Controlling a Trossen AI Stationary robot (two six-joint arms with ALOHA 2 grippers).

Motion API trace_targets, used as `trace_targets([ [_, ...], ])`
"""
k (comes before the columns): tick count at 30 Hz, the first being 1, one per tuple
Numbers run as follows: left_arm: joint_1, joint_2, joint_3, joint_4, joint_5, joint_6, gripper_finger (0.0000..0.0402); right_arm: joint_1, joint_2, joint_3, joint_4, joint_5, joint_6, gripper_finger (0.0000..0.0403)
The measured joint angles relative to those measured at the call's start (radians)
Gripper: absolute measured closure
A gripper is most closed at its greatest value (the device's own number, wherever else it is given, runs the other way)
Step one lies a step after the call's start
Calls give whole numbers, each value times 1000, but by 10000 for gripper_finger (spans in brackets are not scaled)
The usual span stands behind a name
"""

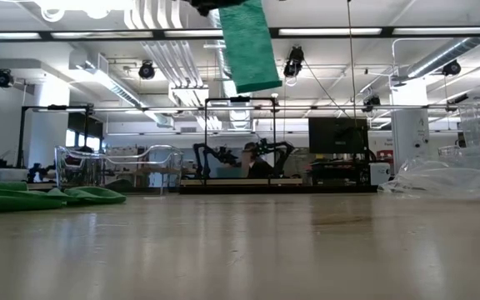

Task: Roll bandage
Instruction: Roll the blue bandage

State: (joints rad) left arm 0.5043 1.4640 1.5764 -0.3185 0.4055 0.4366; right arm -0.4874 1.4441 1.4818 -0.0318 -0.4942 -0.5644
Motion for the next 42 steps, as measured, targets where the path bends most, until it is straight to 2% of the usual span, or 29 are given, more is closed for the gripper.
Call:
trace_targets([
  [5,-22,9,-1,7,4,67,377,-17,10,0,0,23,26,107],
  [10,-22,17,-2,37,-14,43,378,-25,17,0,-20,23,31,142],
  [13,-22,17,-2,36,-76,22,373,-26,13,1,-45,24,-4,164],
  [19,-22,17,-2,33,-80,25,377,-26,7,27,-68,23,-29,192],
  [24,-22,22,-2,31,-81,26,371,-26,9,32,-76,24,21,213],
  [30,-22,22,-2,31,-20,76,377,-26,12,32,-116,22,55,274],
  [37,-24,22,-10,34,-9,102,369,-27,7,34,-154,18,67,358],
  [40,-24,22,-15,48,-9,102,371,-28,3,34,-160,19,70,379],
  [42,-24,22,-15,48,-8,103,367,-28,0,34,-164,21,80,379],
])
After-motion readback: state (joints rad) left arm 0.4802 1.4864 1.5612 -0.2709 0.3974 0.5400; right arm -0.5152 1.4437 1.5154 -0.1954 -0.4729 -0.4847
